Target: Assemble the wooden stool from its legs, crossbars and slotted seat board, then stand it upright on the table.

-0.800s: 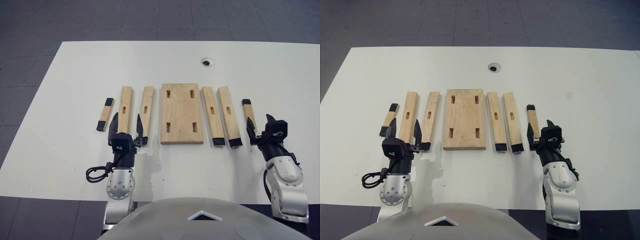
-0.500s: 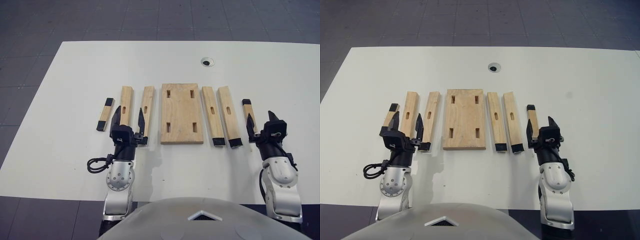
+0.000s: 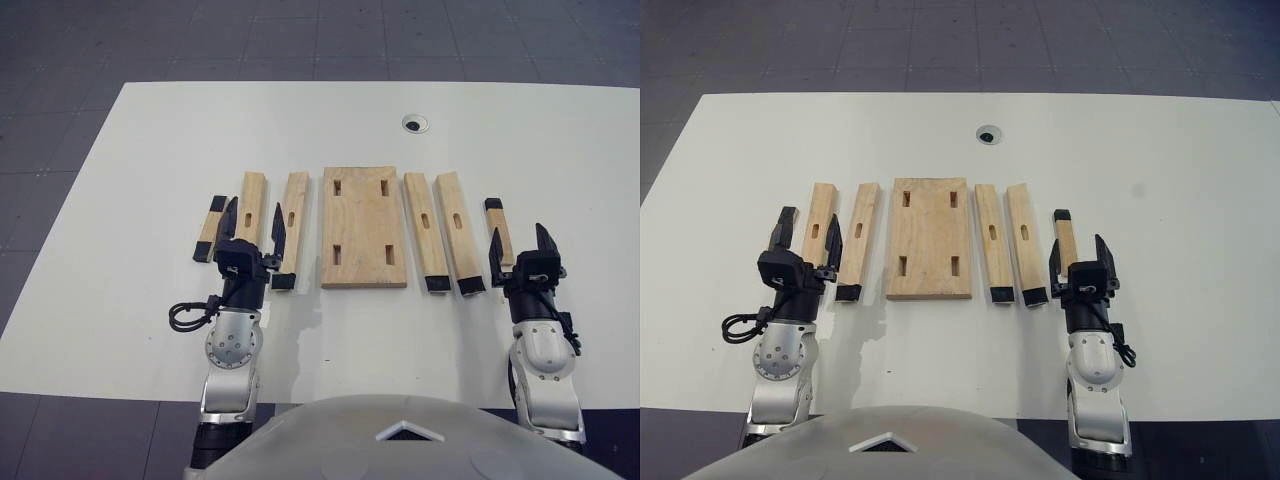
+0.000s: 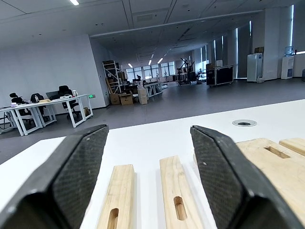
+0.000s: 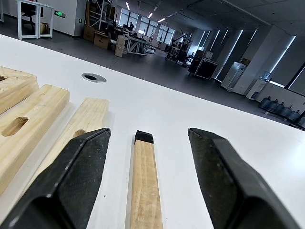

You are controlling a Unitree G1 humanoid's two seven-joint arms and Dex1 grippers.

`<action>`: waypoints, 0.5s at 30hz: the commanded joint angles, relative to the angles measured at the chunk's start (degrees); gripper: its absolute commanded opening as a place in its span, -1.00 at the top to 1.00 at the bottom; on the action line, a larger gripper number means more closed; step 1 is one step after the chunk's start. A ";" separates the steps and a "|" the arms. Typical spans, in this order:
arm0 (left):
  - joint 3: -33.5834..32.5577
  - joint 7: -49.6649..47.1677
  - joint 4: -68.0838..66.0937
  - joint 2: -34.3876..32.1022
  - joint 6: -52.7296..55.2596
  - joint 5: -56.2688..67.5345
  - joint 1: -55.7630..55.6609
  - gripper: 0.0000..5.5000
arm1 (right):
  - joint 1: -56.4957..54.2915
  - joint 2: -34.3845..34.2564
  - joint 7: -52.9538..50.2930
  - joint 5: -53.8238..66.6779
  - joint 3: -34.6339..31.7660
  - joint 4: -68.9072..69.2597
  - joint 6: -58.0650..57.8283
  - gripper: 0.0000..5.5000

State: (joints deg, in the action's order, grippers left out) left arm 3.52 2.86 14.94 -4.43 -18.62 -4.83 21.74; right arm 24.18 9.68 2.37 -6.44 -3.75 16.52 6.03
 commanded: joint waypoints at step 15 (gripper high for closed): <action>2.81 -1.82 -1.03 1.79 -1.93 -3.21 3.07 -0.16 | -3.22 1.49 3.55 4.05 -3.54 -0.61 -14.84 -0.10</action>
State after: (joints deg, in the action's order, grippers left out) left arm 6.07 1.69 14.26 -2.72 -20.44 -7.20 24.40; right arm 21.94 10.65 5.20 -3.97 -6.23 15.21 -5.95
